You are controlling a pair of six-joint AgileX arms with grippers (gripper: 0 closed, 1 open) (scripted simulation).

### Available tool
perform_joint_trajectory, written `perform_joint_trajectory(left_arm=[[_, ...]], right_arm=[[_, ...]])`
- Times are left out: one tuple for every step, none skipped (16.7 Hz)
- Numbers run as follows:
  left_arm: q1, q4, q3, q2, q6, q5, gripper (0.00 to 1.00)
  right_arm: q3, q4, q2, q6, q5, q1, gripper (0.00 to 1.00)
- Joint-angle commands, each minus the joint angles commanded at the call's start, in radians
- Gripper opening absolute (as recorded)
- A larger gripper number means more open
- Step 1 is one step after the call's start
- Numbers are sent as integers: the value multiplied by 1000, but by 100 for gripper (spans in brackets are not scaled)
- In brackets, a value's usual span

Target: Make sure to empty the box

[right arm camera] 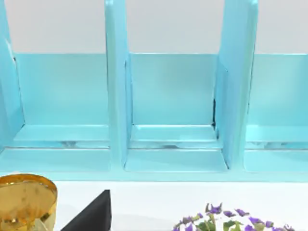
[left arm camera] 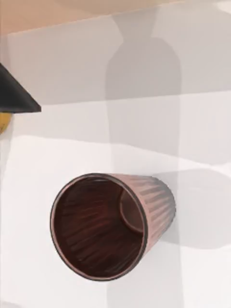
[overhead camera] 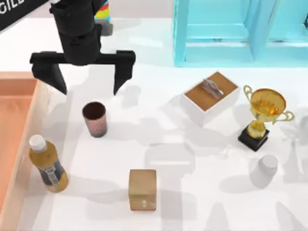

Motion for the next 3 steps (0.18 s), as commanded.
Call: perform_joint_trajectory(left_arm=[[0, -31, 30, -5, 0, 0, 100], [0, -50, 49, -9, 0, 0, 100], [0, -59, 58, -12, 0, 0, 100]], right_arm=[[0, 0, 0, 0, 0, 0, 100], [0, 0, 0, 0, 0, 0, 100], [0, 0, 0, 0, 0, 0, 100]])
